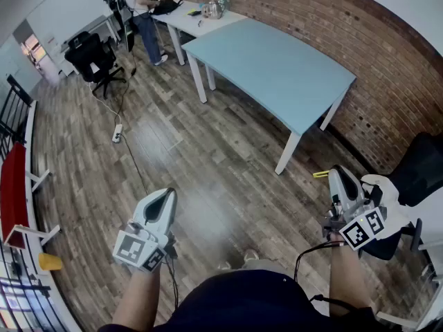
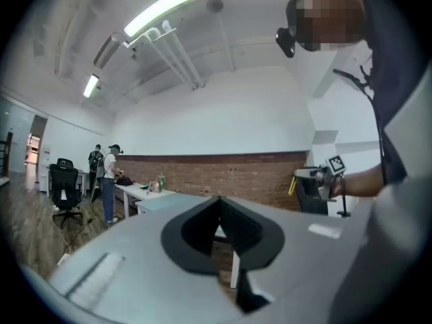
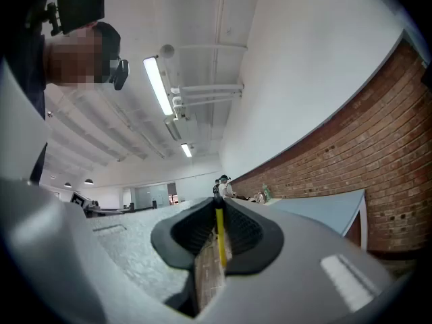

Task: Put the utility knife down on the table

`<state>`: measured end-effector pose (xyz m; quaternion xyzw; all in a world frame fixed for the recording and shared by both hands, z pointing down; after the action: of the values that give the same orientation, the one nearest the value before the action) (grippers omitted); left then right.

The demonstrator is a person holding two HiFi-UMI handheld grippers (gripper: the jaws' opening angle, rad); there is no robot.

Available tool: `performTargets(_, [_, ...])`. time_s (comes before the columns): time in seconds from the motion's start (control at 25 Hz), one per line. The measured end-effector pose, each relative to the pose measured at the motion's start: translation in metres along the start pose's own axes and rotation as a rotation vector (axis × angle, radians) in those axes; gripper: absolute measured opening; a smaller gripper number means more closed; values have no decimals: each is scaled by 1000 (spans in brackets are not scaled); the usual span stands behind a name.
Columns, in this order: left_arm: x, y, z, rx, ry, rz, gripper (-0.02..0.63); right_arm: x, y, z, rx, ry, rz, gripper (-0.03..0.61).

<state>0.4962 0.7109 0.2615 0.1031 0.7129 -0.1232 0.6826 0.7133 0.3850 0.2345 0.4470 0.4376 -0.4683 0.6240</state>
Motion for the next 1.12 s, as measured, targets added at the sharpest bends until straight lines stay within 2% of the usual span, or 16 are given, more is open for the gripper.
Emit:
performTargets(0.4, [0, -12, 8, -2, -9, -5, 2, 1, 1, 13, 11, 12, -15, 46])
performTargets(0.64, [5, -28, 15, 19, -22, -3, 3, 4, 1, 28, 45, -57, 18, 46])
performTargets(0.76, [7, -33, 20, 30, -42, -2, 3, 4, 0, 35, 55, -38, 19, 46])
performTargets(0.92, [2, -41, 22, 20, -80, -14, 3, -11, -3, 48, 43, -48, 1, 46])
performTargets(1.12, [1, -57, 8, 22, -62, -23, 3, -16, -17, 59, 23, -68, -11, 46])
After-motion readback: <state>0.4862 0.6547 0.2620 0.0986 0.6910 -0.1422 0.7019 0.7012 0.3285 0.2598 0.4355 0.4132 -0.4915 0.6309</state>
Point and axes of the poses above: the fingertips, and each gripper's own axes: y backward along the fingers, z to its right, x out of its top, the point moved 1 cm from there along y, backward along the fingers, and after that the axes turned 1 degree about y, right-handed, at the moved point
